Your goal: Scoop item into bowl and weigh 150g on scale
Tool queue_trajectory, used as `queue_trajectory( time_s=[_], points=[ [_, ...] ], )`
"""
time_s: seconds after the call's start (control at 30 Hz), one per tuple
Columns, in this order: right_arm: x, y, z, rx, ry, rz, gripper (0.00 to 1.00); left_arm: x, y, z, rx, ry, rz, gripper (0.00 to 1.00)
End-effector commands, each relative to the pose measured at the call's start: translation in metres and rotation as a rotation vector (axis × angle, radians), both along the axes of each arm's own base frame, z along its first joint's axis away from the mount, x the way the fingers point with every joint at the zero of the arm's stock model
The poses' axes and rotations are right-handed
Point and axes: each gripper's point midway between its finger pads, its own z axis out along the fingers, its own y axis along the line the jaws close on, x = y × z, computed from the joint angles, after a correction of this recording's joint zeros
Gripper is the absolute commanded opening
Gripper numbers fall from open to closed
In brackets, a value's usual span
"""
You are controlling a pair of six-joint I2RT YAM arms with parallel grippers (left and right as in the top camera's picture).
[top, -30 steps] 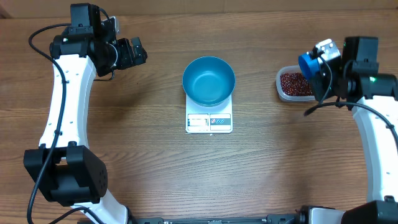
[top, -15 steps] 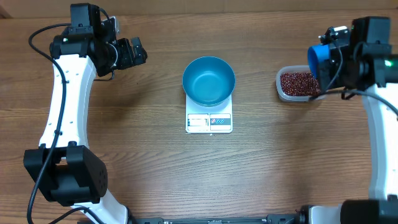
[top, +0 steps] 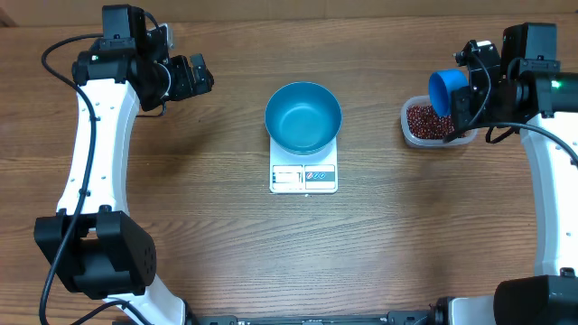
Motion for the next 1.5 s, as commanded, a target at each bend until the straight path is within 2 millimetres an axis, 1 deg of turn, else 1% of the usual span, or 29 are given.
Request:
queue_trajectory(
  time_s=[0.0,0.23,0.5,0.57,0.7,0.83,0.87,0.93,1.03,1.1,1.17,1.23,1.33,1.37,1.43,1.47],
  points=[
    [0.002,-0.010,-0.002,-0.054,0.003,-0.026,0.04,0.001,0.000,0.020,0.020,-0.058,-0.022,1.00],
    [0.013,-0.013,-0.026,-0.060,0.058,-0.029,0.04,0.001,0.000,0.020,0.020,-0.058,-0.021,1.00],
    [0.019,-0.013,-0.052,-0.056,0.125,-0.027,0.04,0.001,0.000,0.020,0.020,-0.058,-0.021,1.00],
    [0.020,-0.013,-0.054,-0.055,0.132,-0.026,0.04,0.001,0.000,0.020,0.020,-0.058,-0.021,0.99],
    [0.020,-0.013,-0.055,-0.055,0.135,-0.026,0.04,0.009,-0.003,0.027,0.000,-0.102,-0.026,0.99],
    [0.020,-0.013,-0.056,-0.055,0.135,-0.026,0.04,0.003,0.000,0.023,0.017,-0.074,-0.027,1.00],
    [0.020,-0.013,-0.056,-0.055,0.136,-0.027,0.04,0.001,-0.006,0.024,-0.011,-0.070,-0.044,1.00],
    [0.020,-0.013,-0.056,-0.050,0.137,-0.039,0.04,-0.012,-0.042,0.031,-0.139,-0.088,-0.243,1.00],
    [0.020,-0.013,-0.056,-0.046,0.138,-0.048,0.04,-0.032,-0.070,0.034,-0.255,-0.034,-0.325,1.00],
    [0.019,-0.013,-0.056,-0.046,0.142,-0.048,0.04,-0.052,-0.089,0.034,-0.293,0.005,-0.422,1.00],
    [0.018,-0.014,-0.057,-0.047,0.145,-0.048,0.04,-0.067,-0.095,0.024,-0.242,0.061,-0.464,1.00],
    [0.017,-0.017,-0.057,-0.068,0.147,-0.055,0.04,-0.079,-0.095,0.010,-0.135,0.133,-0.463,1.00],
    [0.015,-0.026,-0.057,-0.117,0.158,-0.074,0.04,-0.084,-0.104,0.002,-0.045,0.162,-0.470,1.00],
    [0.015,-0.027,-0.057,-0.122,0.158,-0.077,0.04,-0.084,-0.115,0.000,-0.013,0.148,-0.502,1.00],
    [0.015,-0.027,-0.057,-0.119,0.157,-0.078,0.04,-0.084,-0.126,-0.005,0.032,0.142,-0.515,1.00],
    [0.015,-0.026,-0.057,-0.115,0.157,-0.081,0.04,-0.086,-0.130,-0.011,0.068,0.148,-0.513,0.99]
  ],
)
